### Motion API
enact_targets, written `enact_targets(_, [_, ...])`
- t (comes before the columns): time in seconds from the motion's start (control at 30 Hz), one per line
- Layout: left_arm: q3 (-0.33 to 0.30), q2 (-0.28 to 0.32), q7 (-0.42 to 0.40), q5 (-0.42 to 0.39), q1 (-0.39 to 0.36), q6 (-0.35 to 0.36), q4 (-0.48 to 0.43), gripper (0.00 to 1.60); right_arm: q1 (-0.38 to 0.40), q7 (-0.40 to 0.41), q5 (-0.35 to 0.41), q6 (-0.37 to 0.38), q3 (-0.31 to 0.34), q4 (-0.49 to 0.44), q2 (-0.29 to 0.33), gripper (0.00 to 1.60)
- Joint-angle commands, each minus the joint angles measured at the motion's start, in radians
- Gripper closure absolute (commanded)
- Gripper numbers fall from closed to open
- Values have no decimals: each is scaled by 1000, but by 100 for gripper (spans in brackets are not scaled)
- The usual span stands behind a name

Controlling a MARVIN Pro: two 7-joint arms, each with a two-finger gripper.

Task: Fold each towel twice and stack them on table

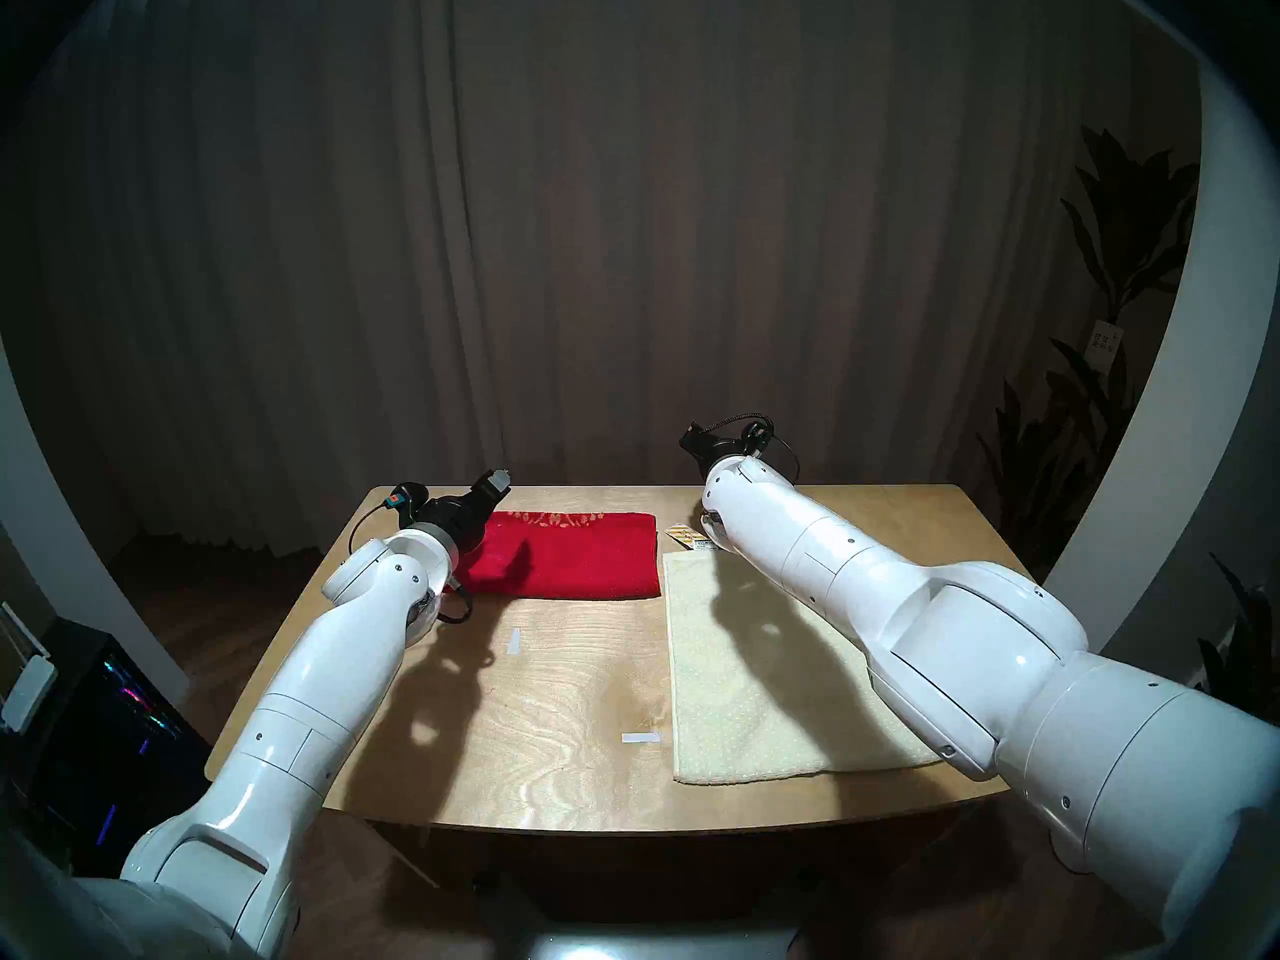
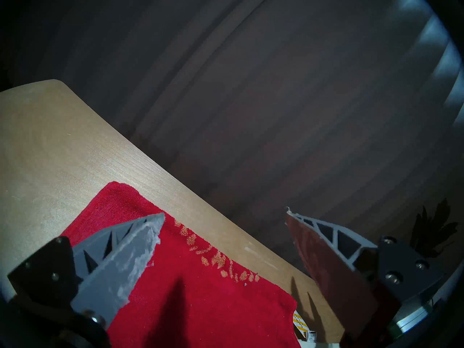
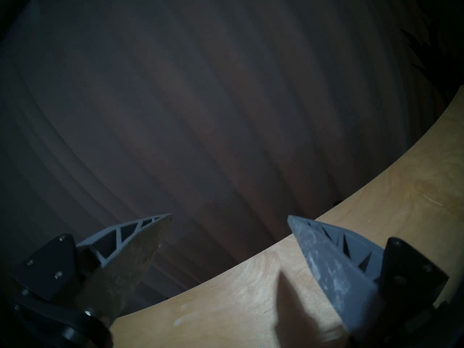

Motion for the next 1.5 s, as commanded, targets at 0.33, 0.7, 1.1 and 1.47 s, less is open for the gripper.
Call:
enact_targets(0.33, [-25,82,-9,65,91,-34,-141,0,-12,48,-82,-48,-77,-35,68,0])
enact_targets(0.7, [-19,118,-5,113,171,-43,-197,0,-27,84,-126,-77,-124,-57,110,0])
enact_targets(1.1, [-43,137,0,118,250,-54,-248,0,-51,119,-169,-116,-168,-84,162,0])
enact_targets(1.47, [-84,126,-1,72,325,-66,-284,0,-71,155,-208,-159,-205,-121,205,0])
